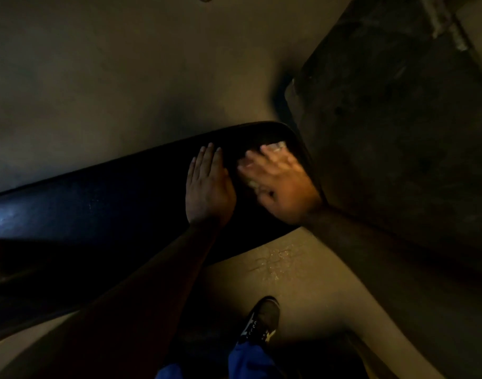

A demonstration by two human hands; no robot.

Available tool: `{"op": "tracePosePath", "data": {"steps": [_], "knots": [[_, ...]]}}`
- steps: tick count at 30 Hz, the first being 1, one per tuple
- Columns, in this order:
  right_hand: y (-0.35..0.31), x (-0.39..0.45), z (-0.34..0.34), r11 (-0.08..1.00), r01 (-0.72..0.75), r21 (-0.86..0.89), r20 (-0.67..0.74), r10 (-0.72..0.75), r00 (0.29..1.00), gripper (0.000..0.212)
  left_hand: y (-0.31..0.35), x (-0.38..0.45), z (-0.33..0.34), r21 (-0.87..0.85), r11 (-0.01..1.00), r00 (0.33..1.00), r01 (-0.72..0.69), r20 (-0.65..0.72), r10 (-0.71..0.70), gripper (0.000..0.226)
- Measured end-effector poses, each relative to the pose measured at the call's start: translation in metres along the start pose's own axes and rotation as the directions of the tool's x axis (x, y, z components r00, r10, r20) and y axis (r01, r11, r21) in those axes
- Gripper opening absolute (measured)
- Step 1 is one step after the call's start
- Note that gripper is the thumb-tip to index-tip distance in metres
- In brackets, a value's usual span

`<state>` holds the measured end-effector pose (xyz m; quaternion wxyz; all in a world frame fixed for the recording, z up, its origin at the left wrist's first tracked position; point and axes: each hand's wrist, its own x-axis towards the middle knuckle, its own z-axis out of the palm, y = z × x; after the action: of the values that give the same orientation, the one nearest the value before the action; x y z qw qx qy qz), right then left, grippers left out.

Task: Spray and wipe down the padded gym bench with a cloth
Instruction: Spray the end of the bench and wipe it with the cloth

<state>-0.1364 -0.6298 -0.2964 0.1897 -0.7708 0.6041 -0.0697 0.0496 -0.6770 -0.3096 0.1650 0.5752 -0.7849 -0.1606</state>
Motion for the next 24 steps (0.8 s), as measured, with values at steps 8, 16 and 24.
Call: {"op": "tracePosePath", "data": {"steps": [8,16,24], "knots": [[-0.066,-0.039,0.033,0.991,0.092,-0.094,0.026,-0.090,0.996,0.069,-0.015,-0.008,-0.040,-0.127,0.992,1.000,0.012,0.006,-0.011,0.047],[-0.142,-0.016,0.063,0.975,-0.213,-0.058,-0.134,0.204,0.970,0.070,-0.089,-0.061,-0.070,0.107,0.984,0.988,0.144,-0.073,-0.137,0.047],[-0.139,0.051,0.054,0.868,-0.497,-0.011,-0.179,0.487,0.855,0.071,-0.136,-0.059,-0.077,0.201,0.969,0.989,0.147,-0.012,-0.147,0.056]]}}
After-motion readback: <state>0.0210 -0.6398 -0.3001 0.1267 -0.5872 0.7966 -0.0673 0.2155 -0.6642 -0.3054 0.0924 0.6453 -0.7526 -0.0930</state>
